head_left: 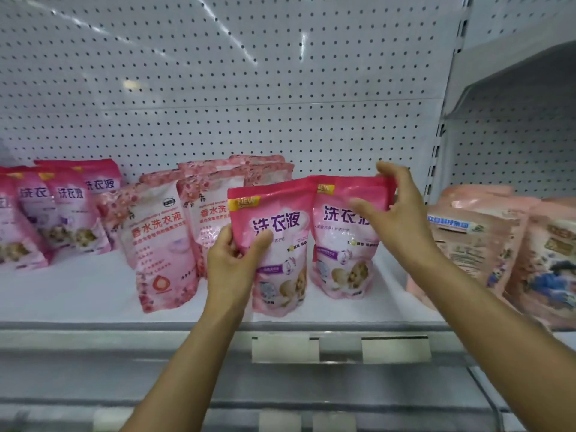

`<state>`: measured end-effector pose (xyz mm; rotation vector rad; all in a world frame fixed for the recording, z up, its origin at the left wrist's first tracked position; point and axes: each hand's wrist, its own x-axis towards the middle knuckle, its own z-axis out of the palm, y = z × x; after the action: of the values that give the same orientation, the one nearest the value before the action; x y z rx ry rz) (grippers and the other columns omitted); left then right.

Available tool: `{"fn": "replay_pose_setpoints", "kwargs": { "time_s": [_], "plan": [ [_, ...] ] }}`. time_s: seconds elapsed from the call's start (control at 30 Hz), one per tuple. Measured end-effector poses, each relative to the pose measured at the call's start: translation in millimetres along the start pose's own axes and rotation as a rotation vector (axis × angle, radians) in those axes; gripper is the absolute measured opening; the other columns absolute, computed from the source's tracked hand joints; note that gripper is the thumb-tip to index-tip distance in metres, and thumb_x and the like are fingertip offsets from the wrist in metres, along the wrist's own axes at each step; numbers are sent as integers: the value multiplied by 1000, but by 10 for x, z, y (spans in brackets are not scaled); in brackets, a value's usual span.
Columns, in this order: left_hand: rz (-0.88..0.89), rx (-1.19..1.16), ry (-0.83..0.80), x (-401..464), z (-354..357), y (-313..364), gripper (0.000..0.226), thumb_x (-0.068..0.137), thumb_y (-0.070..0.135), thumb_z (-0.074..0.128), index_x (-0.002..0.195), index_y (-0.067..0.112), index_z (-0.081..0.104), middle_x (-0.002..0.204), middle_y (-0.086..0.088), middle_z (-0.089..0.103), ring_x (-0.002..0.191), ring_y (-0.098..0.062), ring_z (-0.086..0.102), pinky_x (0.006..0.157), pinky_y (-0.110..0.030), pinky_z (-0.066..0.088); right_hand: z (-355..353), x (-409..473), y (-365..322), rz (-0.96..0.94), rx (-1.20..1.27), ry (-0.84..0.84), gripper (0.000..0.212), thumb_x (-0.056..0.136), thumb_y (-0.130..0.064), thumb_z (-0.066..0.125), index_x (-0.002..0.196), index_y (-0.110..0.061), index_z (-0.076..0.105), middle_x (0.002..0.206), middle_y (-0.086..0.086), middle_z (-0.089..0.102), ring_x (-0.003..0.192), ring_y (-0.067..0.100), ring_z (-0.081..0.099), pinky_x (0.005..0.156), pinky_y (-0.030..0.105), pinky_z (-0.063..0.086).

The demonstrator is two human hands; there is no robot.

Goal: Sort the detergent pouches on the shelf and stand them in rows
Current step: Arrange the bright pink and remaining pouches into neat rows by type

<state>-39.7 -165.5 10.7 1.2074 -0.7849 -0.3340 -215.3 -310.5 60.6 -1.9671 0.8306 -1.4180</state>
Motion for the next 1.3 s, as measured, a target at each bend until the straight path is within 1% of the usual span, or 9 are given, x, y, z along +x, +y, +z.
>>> {"fn": "replay_pose_setpoints", "kwargs": {
  "time_s": [0.07, 0.13, 0.27, 0.4, 0.5, 0.73, 0.87, 1.13, 1.3],
  "plan": [
    [-76, 6, -36, -87, -6, -132, 27, 84, 17, 73, 109, 16, 62, 96, 3, 74, 75, -3, 74, 58, -16, 56, 84, -265, 147, 93, 191, 12, 94, 74, -24, 83, 146, -36, 25, 138, -17, 43, 126, 10, 48, 106, 36, 43],
    [-137, 12, -65, -135, 4, -253, 28, 82, 13, 75, 105, 20, 62, 93, 7, 73, 70, 0, 72, 56, -14, 54, 216, -432, 300, 224, 326, -41, 102, 72, -19, 84, 149, -33, 18, 130, -16, 49, 120, 12, 55, 100, 36, 46],
    [-140, 137, -85, -140, 52, -323, 43, 73, 18, 84, 109, 23, 60, 96, 7, 72, 71, 2, 71, 57, -12, 53, 355, -466, 500, 319, 381, -147, 59, 70, -24, 84, 121, -22, 56, 109, -5, 71, 93, 8, 71, 74, 22, 58],
    [-106, 90, -34, -148, 118, -347, 48, 73, 13, 84, 115, 13, 62, 100, -2, 75, 78, -5, 74, 62, -17, 57, 436, -452, 487, 274, 414, -187, 26, 74, -19, 81, 95, -23, 67, 84, -10, 73, 70, 0, 72, 57, 12, 53],
    [-107, 32, 7, -137, 127, -342, 37, 77, 9, 81, 111, 12, 66, 99, -4, 76, 82, -11, 75, 70, -28, 62, 522, -503, 456, 271, 428, -92, 15, 78, -17, 79, 91, -21, 72, 77, -12, 74, 71, 4, 73, 60, 16, 56],
    [6, -38, 73, -138, 45, -99, 27, 74, 0, 81, 92, 18, 73, 81, 11, 77, 77, -3, 73, 70, -16, 57, 453, -609, 157, 261, 450, -7, 13, 79, -20, 78, 88, -20, 69, 74, -11, 71, 61, 1, 71, 50, 13, 51],
    [21, -84, 105, -244, -205, 64, 27, 70, 6, 84, 93, 18, 74, 85, 3, 78, 81, -15, 75, 74, -26, 61, 386, -770, -123, 210, 455, -10, 15, 78, -22, 78, 91, -19, 70, 68, -12, 73, 59, 0, 70, 49, 12, 50],
    [-90, -185, 129, -555, -1327, 173, 25, 76, 0, 78, 100, 3, 72, 89, -11, 78, 78, -23, 76, 67, -33, 62, 923, -1395, -799, 226, 522, -107, 12, 77, -17, 78, 87, -18, 72, 77, -7, 77, 71, 14, 75, 56, 22, 57],
    [-109, -139, 147, -677, -2419, 268, 25, 76, 4, 79, 100, 4, 73, 94, -14, 78, 87, -32, 75, 76, -41, 61, 1600, -1878, -1286, 272, 588, -156, 20, 76, -14, 78, 95, -13, 71, 82, -3, 78, 74, 17, 75, 58, 24, 58]
  ]
}}
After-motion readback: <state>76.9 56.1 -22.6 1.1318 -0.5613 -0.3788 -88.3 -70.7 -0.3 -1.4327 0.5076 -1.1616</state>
